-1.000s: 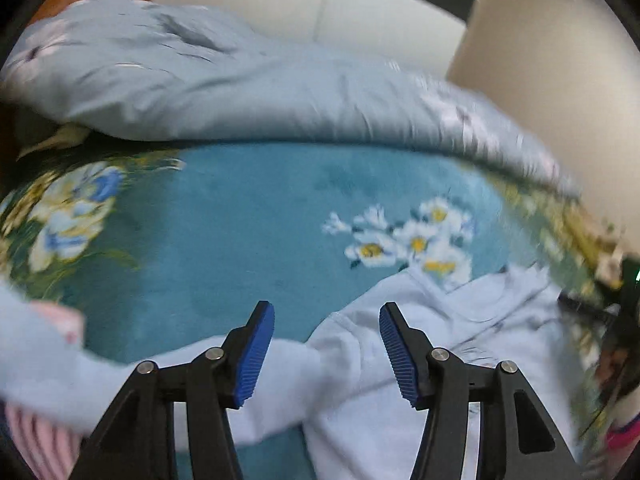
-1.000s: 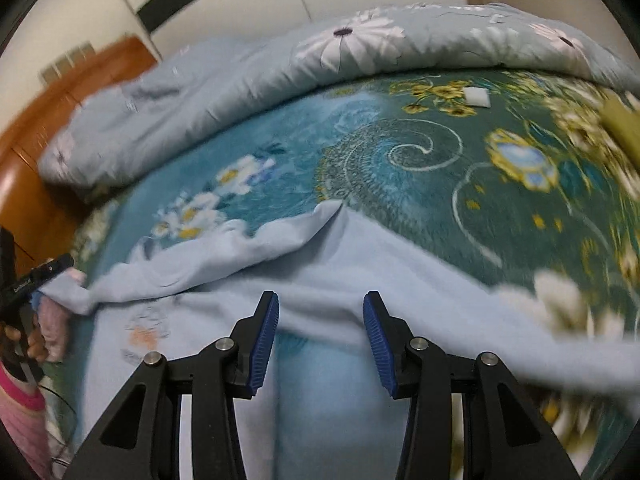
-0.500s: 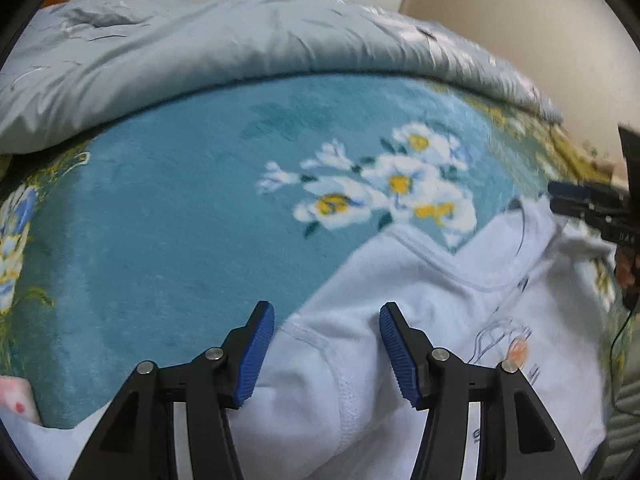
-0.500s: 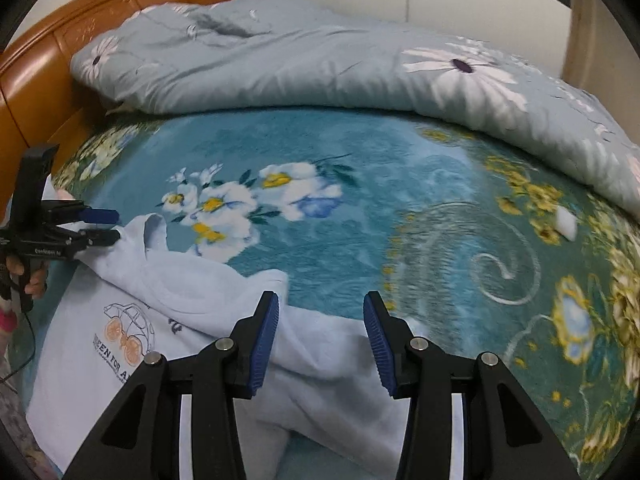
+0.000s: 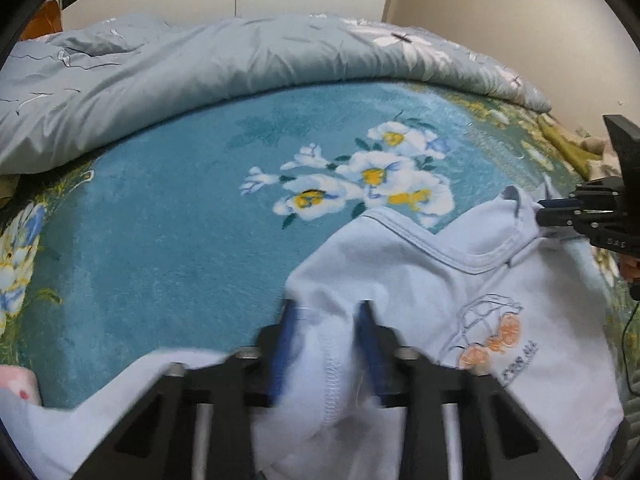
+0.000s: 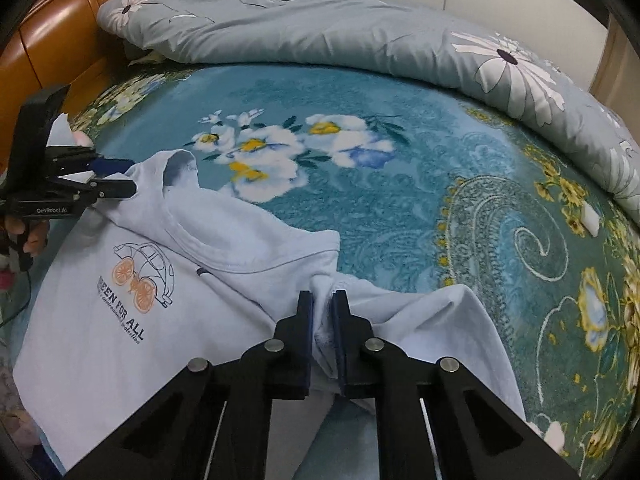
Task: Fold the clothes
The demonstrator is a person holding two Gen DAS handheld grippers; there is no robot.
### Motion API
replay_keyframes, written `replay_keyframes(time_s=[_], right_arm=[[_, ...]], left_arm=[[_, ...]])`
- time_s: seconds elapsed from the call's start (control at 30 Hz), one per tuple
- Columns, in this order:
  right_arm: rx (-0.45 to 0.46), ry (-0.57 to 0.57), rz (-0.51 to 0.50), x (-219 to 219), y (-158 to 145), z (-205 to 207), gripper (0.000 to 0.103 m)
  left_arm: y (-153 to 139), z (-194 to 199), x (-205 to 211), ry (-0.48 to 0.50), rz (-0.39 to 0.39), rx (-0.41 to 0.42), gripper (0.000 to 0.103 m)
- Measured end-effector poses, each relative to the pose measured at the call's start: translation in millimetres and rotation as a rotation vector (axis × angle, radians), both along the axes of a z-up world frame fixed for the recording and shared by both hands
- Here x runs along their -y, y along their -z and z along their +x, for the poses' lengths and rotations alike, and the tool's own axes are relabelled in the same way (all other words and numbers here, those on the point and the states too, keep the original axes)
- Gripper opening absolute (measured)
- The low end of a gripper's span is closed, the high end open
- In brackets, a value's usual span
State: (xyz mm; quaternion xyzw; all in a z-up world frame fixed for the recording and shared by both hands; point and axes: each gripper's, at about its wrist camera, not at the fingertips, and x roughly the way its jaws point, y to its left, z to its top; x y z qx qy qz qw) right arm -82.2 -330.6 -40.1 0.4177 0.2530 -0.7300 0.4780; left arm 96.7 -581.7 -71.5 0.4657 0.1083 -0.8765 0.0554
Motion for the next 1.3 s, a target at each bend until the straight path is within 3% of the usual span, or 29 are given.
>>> replay_keyframes(time_s=[0.13,0.43,0.57,0.67,0.77,0.83,0.87,0.97,1.07,1.2,1.3], right_arm=[[-0.020,-0.008,-0.013,3,-9,4,0.007],[-0.180,0.123,-0.100,55,-51,-37,0.006],[-0.198,0.224,-0.069,88,-31,-59,0.006],[-0.148,0.280,-0.015,100,1,-70,0.006],[-0.129,0.292,0.007,101,17,-71,0.006],[-0.128,0.287,-0.002,97,18,-70,0.007],[-0.132,0.281,-0.022,92,12,-69,0.009],[-0.153,0.290,-0.101,61,-11,-62,0.027],[-0.114,0.337,-0.193,2,-28,-47,0.030],[-0.064,0.421,-0.228,-109,-25,-20,0.035],[-0.039,0.630,-0.220,-209,-16,-19,0.035]], left_arm=[[-14,4,5,-0.012,0.001,-0.039,0.012],[-56,-32,40,-0.171,-0.140,-0.148,0.011],[-29,-69,55,-0.232,-0.152,-0.026,0.011],[1,-85,60,-0.268,-0.143,0.076,0.012],[16,-87,62,-0.283,-0.127,0.106,0.015],[12,-83,62,-0.280,-0.125,0.089,0.015],[7,-79,62,-0.281,-0.122,0.077,0.019],[-17,-59,59,-0.328,-0.141,0.021,0.050],[-47,-19,47,-0.417,-0.225,-0.086,0.067],[-70,36,10,-0.433,-0.189,-0.192,0.074],[-73,72,-16,-0.439,-0.163,-0.248,0.078]])
